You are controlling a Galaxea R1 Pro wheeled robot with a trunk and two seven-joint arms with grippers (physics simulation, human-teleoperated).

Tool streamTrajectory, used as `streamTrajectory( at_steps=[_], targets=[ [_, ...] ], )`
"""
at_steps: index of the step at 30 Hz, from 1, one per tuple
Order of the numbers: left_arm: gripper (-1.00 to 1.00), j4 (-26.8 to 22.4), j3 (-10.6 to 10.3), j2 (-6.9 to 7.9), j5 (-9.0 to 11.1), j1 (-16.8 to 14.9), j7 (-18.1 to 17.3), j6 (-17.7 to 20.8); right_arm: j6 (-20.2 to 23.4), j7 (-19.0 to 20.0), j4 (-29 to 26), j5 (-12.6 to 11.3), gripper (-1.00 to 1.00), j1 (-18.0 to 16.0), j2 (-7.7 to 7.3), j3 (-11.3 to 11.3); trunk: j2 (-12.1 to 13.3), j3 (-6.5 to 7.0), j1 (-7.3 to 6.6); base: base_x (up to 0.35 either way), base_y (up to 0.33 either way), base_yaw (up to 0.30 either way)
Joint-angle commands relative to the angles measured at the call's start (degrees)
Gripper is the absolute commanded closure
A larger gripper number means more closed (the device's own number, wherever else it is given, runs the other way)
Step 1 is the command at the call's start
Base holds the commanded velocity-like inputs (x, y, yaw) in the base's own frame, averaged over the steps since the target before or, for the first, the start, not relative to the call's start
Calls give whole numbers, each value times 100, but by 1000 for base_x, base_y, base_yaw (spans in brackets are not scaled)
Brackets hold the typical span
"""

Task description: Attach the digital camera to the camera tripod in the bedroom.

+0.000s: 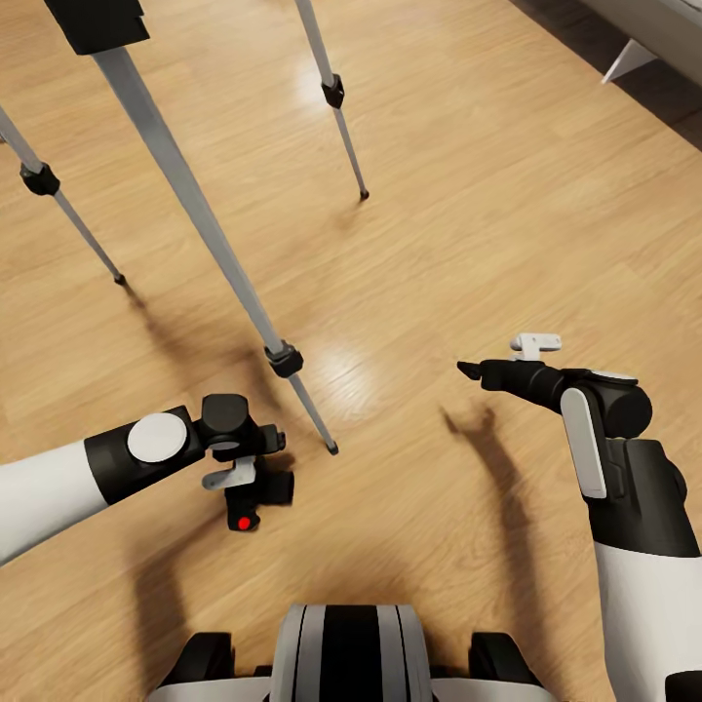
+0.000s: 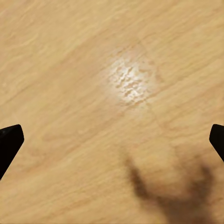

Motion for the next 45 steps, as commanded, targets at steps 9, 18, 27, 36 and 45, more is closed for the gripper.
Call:
streamTrajectory(
  at_steps=[9, 18, 27, 36, 45],
  targets=[
    [-100, 1, -35, 23, 18, -32, -42, -29, 26, 16, -4, -5, -100, 5, 7, -3, -1, -79, -1, 0, 0, 0],
    [-100, 26, -44, 36, 29, -121, -57, -29, 26, 16, -4, -5, -100, 8, 8, -4, -1, -114, -1, 0, 0, 0],
    [-100, 68, -51, 43, 18, -164, -63, -29, 26, 16, -4, -4, -100, 8, 4, -8, -1, -121, -1, 0, 0, 0],
    [-100, 103, -52, 45, -5, -179, -70, -29, 26, 16, -4, -4, -100, 41, 6, -12, -1, -123, -1, 0, 0, 0],
    [-100, 131, -52, 44, -12, -206, -72, -29, 26, 16, -4, -5, -100, 49, 8, -13, -1, -150, -1, 0, 0, 0]
  ],
)
